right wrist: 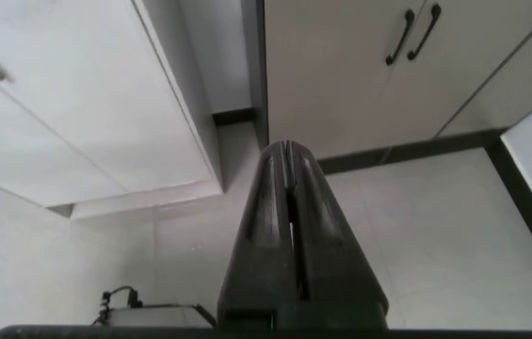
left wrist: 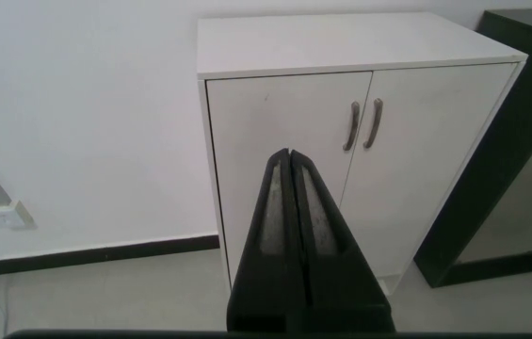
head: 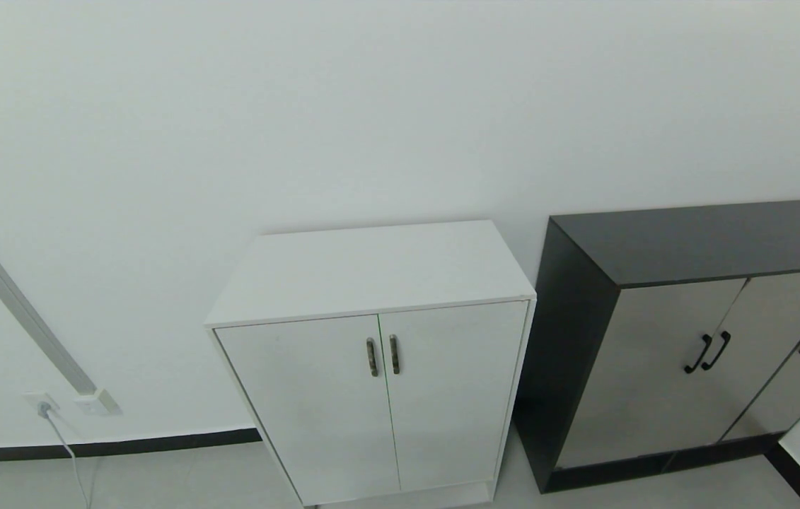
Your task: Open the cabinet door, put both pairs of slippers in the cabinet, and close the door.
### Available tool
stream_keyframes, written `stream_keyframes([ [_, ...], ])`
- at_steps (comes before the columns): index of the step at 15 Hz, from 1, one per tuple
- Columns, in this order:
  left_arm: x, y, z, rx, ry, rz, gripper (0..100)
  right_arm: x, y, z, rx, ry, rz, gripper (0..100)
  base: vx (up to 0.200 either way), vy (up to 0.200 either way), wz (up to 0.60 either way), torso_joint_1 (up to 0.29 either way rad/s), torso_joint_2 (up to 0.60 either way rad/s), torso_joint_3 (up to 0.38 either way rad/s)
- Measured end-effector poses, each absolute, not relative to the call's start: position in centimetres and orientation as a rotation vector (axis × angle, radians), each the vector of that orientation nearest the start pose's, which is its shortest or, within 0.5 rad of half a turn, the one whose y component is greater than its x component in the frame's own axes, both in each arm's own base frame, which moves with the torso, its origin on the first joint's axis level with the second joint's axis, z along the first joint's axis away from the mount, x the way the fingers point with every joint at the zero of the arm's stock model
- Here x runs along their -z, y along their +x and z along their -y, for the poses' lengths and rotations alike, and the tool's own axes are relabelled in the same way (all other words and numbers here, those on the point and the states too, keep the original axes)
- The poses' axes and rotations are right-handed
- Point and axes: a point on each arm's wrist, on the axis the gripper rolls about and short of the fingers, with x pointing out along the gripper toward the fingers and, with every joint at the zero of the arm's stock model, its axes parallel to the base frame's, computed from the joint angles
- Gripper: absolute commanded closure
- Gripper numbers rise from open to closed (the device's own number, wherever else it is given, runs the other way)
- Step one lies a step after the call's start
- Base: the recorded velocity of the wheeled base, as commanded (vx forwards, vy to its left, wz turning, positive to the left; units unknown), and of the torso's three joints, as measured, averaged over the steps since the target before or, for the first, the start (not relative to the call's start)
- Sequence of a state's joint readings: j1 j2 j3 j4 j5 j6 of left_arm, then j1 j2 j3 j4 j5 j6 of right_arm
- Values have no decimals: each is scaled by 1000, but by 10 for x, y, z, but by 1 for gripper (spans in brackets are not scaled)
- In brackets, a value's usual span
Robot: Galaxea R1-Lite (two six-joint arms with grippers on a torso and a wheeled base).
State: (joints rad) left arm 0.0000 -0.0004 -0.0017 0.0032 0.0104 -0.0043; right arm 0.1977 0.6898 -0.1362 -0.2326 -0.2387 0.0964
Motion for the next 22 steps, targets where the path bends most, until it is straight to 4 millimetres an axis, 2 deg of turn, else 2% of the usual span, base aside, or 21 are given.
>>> stream_keyframes([
  [4,-76,-23,0,-10,-4,-1,100,-117,15,2,51,30,-299,100,0,0,0,0,0,0],
  [8,-76,-23,0,-10,-4,-1,100,-100,-8,7,42,43,-253,100,0,0,0,0,0,0],
  [11,-76,-23,0,-10,-4,-1,100,-90,-15,8,-6,65,-200,100,0,0,0,0,0,0],
  [16,-76,-23,0,-10,-4,-1,100,-88,-20,10,6,70,-144,100,0,0,0,0,0,0],
  [22,-76,-23,0,-13,-4,-1,100,-87,-20,14,308,115,-62,100,0,0,0,0,0,0],
])
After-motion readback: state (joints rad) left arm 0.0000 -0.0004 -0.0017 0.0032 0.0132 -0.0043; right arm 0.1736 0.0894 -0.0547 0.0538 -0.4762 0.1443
